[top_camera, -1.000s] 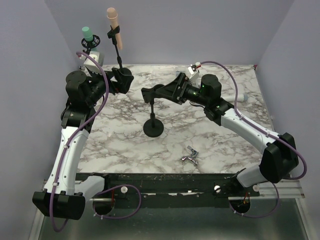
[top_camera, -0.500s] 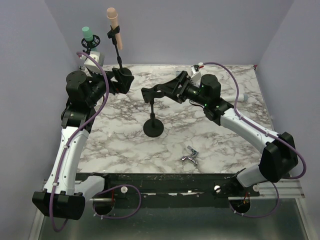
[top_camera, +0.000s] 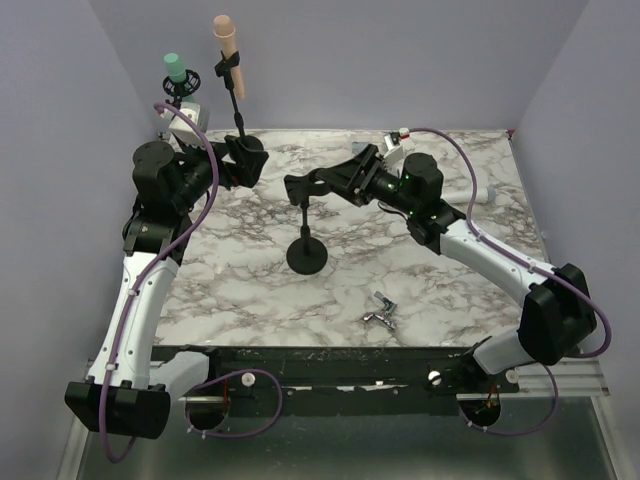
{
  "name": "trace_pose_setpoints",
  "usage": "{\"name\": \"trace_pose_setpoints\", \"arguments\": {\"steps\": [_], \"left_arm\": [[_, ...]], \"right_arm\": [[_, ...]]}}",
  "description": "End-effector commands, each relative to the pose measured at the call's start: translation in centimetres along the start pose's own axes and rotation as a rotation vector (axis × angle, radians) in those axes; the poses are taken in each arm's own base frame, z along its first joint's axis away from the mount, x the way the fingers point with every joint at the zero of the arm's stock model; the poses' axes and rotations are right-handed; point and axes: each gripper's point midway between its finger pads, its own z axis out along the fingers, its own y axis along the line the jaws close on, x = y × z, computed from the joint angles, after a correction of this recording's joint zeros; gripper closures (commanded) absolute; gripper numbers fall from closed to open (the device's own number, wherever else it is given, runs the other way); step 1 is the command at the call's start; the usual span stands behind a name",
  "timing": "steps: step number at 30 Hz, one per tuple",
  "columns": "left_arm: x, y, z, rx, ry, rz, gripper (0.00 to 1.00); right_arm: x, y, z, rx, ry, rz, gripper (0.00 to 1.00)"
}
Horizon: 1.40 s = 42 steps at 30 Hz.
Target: Remove the microphone from the stand
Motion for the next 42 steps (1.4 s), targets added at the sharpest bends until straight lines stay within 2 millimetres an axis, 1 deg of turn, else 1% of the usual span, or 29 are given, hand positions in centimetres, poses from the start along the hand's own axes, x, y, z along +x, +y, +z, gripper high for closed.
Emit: {"name": "trace_pose_setpoints", "arguments": {"steps": [1,4,10,16,23,27,36,40,42], "left_arm": [[0.0,-0.4,0.2,0.026,0.000,0.004,0.03],[0.0,-0.3,0.2,0.021,0.000,0.003,0.03],[0.0,-0.3,0.3,0.025,0.002,0.000,0.03],[0.2,-0.2,0.5,0.024,0.008,-0.004,0.03],[0.2,-0.1,0.4,0.021,0.008,-0.003,0.03],[0.3,-0.1,0.5,0.021,0.009,-0.004,0.03],[0.3,-0.1,0.5,0.022,0.010,-0.005,0.03],[0.4,-0.1,0.6,0.021,0.013,-0.007,0.03],[0.4,0.0,0.6,0.021,0.013,-0.008,0.03]], "right_arm": [[1.3,-4.0,-0.4,0.116,0.006,0.013,0.35],[1.6,-5.0,-0.7,0.142,0.006,0.012,0.34],[2.8,-7.7,-1.0,0.197,0.023,0.022,0.34],[3.8,-9.4,-0.8,0.220,0.041,0.035,0.34],[5.9,-11.8,-0.7,0.264,0.074,0.040,0.34],[6.6,-13.1,-0.8,0.289,0.083,0.039,0.33],[8.8,-17.0,-1.4,0.372,0.115,0.038,0.33],[9.3,-17.9,-1.1,0.405,0.123,0.011,0.32],[9.5,-18.4,-1.0,0.450,0.124,-0.029,0.32]]}}
